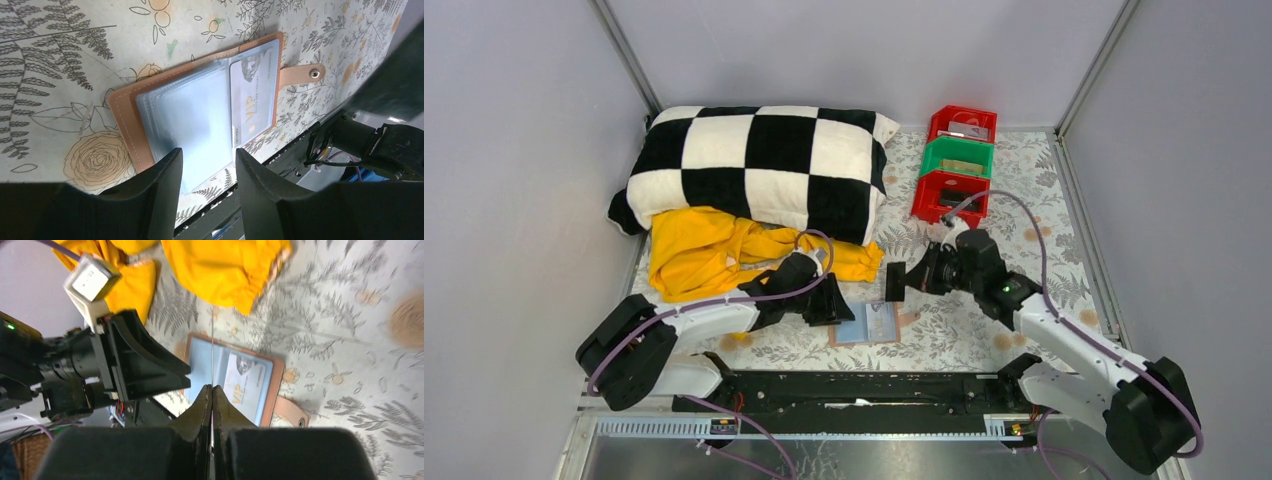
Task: Take the credit cards out of the card holder
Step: Remove the credit card from the card holder, then place the credit card in the storage box.
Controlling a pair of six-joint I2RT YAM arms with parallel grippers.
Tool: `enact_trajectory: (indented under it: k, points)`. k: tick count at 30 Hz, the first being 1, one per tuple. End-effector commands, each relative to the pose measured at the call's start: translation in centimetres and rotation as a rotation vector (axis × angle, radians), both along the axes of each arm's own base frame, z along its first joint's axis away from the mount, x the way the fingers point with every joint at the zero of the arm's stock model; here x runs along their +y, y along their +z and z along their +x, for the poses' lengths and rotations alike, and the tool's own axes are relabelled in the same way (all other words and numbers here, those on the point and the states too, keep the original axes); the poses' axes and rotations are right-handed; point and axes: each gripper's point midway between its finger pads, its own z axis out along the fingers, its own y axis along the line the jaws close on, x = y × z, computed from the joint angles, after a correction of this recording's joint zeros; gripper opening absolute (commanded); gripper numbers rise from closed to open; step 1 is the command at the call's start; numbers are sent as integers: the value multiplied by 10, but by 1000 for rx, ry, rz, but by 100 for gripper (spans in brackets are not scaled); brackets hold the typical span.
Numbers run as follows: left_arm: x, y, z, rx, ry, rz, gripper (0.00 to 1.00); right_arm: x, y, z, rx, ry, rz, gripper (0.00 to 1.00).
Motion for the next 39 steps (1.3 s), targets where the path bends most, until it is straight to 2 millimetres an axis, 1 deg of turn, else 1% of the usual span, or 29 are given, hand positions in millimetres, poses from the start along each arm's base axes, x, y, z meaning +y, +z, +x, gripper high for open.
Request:
enact_trajectory:
  k: [1,3,6,10,12,16,17,21,23,25,26,28,32,39]
  points:
    - [-1,26,14,-79,5,1,48,-35,20,18,-71,-76,-222,0]
    - [-1,37,16,-105,8,-6,48,-44,34,33,-84,-160,-259,0]
    - [0,52,19,-136,17,-18,48,-51,55,56,-152,-229,-303,0]
    - [4,65,17,-163,24,-33,48,-75,87,96,-322,-271,-514,0]
    - [6,68,16,-170,25,-33,48,-90,104,117,-407,-295,-643,0]
    - [11,68,15,-175,28,-22,48,-103,130,156,-613,-258,-871,0]
    - [11,69,14,-176,26,-24,48,-104,130,164,-654,-219,-937,0]
    - [14,71,11,-175,27,-28,48,-100,142,193,-931,-84,-1141,0]
    - [17,71,9,-175,32,-23,48,-91,136,201,-1010,41,-1209,0]
    - [19,70,7,-176,33,-22,48,-82,116,203,-1050,225,-1293,0]
    - [20,70,6,-175,35,-22,48,-83,110,207,-1061,264,-1335,0]
    - [23,69,4,-173,38,-23,48,-88,98,213,-1056,314,-1395,0]
    - [27,67,1,-168,46,-21,48,-96,76,223,-1034,389,-1440,0]
    - [33,63,-2,-171,55,-8,48,-114,25,237,-960,474,-1494,0]
